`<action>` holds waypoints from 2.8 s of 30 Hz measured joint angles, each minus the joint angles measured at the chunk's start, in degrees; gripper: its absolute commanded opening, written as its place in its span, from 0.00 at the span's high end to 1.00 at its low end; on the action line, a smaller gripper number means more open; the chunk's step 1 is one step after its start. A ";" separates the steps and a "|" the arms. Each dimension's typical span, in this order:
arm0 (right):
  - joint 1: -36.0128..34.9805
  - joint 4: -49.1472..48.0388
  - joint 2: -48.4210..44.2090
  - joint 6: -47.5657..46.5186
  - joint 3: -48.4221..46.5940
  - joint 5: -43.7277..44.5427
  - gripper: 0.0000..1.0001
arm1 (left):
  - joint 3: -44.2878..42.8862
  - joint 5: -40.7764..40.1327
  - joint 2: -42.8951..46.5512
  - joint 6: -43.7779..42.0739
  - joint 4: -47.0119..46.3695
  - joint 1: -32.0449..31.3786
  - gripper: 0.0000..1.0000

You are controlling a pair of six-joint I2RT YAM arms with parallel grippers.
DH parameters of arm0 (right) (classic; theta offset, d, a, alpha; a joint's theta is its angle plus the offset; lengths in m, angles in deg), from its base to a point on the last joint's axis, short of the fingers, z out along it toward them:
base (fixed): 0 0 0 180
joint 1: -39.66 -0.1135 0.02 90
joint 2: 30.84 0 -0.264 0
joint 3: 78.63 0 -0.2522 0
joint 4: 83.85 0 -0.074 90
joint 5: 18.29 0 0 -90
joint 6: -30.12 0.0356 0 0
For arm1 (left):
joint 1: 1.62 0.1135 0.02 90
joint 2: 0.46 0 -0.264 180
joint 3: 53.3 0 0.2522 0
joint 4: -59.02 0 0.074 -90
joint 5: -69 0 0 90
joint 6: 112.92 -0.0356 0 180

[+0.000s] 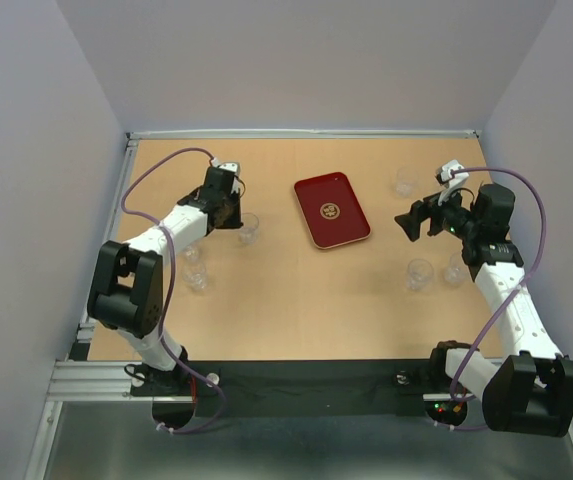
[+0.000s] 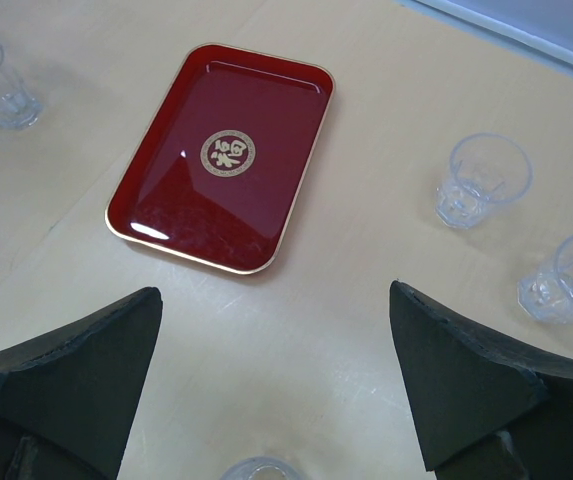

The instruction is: Place the glasses into the tray

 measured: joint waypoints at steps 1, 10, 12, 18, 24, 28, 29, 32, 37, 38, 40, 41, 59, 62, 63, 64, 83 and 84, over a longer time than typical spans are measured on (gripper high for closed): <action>0.02 0.02 0.00 -0.02 0.00 0.00 0.00 | -0.48 0.02 -0.70 -0.13 0.17 0.00 0.76; 0.22 0.24 -0.04 -0.35 0.00 0.26 0.00 | -1.55 0.44 -2.45 -0.87 0.33 -0.13 1.00; 0.31 0.28 -0.02 -0.39 0.00 0.37 0.00 | -1.55 0.70 -2.19 -0.92 0.31 -0.20 1.00; 0.35 0.42 -0.04 -0.42 0.00 0.44 0.00 | -1.73 3.28 1.53 -0.79 -1.09 -0.98 1.00; 0.35 0.72 -0.07 -0.44 0.00 0.52 0.00 | -7.98 8.04 -1.88 0.02 -2.56 -1.95 1.00; 0.35 0.76 -0.07 -0.52 0.00 0.52 0.00 | -13.68 10.54 -7.28 0.87 -2.91 -2.54 1.00; 0.35 0.74 -0.07 -0.57 0.00 0.52 0.00 | -15.54 11.15 -9.31 1.09 -3.17 -2.80 1.00; 0.35 0.79 -0.07 -0.59 0.00 0.52 0.00 | -19.12 12.41 -13.11 1.55 -3.15 -3.30 1.00; 0.37 0.85 -0.07 -0.59 0.00 0.50 0.00 | -26.01 13.70 -19.26 2.08 -3.17 -4.31 1.00; 0.39 0.83 -0.07 -0.59 0.00 0.50 0.00 | -27.02 13.88 -20.06 2.21 -3.17 -4.42 1.00; 0.42 0.85 -0.07 -0.59 0.00 0.48 0.00 | -29.53 14.43 -22.08 2.64 -3.13 -4.74 1.00; 0.46 0.85 -0.07 -0.59 0.00 0.46 0.00 | -30.38 14.56 -22.80 2.82 -3.15 -4.83 1.00; 0.68 0.85 -0.07 -0.59 0.00 0.31 0.00 | -48.39 14.21 -36.28 5.62 0.33 -5.99 1.00; 0.68 0.85 -0.07 -0.59 0.00 0.31 0.00 | -49.59 13.22 -37.40 5.60 1.68 -6.14 1.00; 0.68 0.85 -0.07 -0.59 0.00 0.31 0.00 | -49.88 12.90 -37.62 5.60 2.01 -6.21 1.00; 0.68 0.85 -0.07 -0.59 0.00 0.31 0.00 | -49.99 12.59 -37.73 5.60 2.14 -6.27 1.00; 0.79 0.85 -0.07 -0.98 0.00 0.61 0.00 | -54.16 9.20 -40.02 4.70 5.31 -7.85 0.48; 0.81 0.85 -0.07 -1.05 0.00 0.61 0.00 | -54.16 8.98 -39.93 4.52 5.42 -7.98 0.44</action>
